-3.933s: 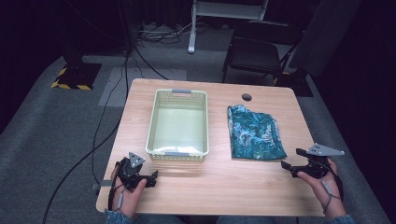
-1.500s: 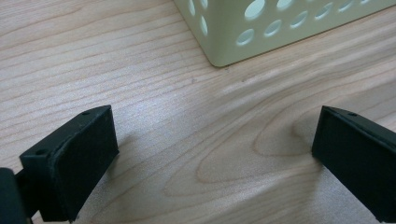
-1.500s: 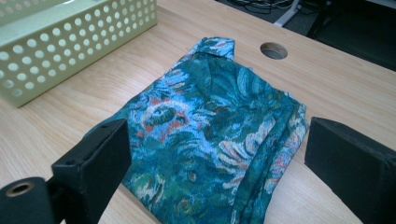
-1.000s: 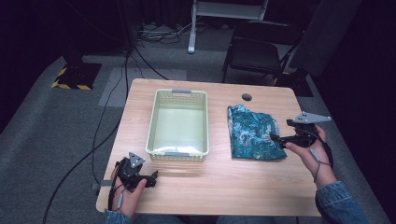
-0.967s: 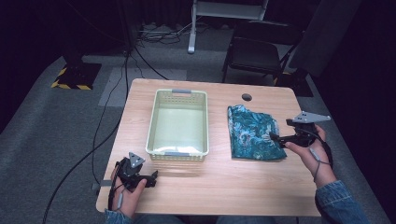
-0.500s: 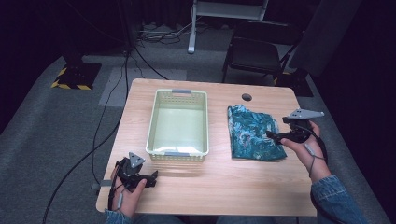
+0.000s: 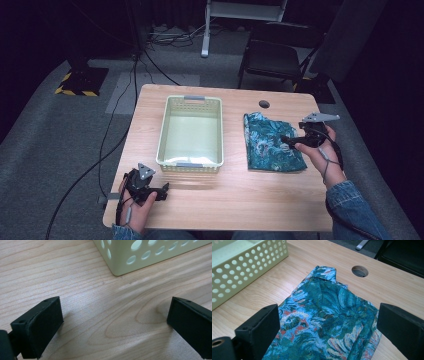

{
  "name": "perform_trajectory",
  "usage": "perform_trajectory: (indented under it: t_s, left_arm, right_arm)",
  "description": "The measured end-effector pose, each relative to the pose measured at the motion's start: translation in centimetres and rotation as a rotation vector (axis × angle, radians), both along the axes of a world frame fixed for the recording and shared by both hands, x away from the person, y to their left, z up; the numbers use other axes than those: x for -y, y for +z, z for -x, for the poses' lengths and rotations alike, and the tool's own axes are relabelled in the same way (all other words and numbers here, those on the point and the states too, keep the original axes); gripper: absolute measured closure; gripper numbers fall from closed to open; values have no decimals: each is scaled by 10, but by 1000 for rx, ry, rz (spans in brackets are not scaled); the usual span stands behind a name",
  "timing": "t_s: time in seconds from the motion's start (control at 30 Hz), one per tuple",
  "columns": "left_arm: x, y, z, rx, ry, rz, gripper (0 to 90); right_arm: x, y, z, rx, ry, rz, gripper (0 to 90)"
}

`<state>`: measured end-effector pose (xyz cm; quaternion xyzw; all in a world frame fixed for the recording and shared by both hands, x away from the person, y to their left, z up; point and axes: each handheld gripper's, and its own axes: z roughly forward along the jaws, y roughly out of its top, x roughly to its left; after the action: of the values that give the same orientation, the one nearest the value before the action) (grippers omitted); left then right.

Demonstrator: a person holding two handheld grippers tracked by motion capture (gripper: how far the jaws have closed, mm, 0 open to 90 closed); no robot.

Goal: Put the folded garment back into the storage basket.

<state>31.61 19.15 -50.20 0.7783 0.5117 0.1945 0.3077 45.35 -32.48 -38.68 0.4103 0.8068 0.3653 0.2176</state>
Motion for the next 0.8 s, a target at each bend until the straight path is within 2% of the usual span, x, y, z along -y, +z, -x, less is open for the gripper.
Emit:
perform_trajectory:
  t_s: [0.4,0.8]
  left_arm:
    - [0,0,0,0,0,0,3]
    - [0,0,0,0,0,0,3]
  right_arm:
    - [-6,-13,-13,-9,-13,-2,46]
    - [-11,-33,-24,-48,-32,2,44]
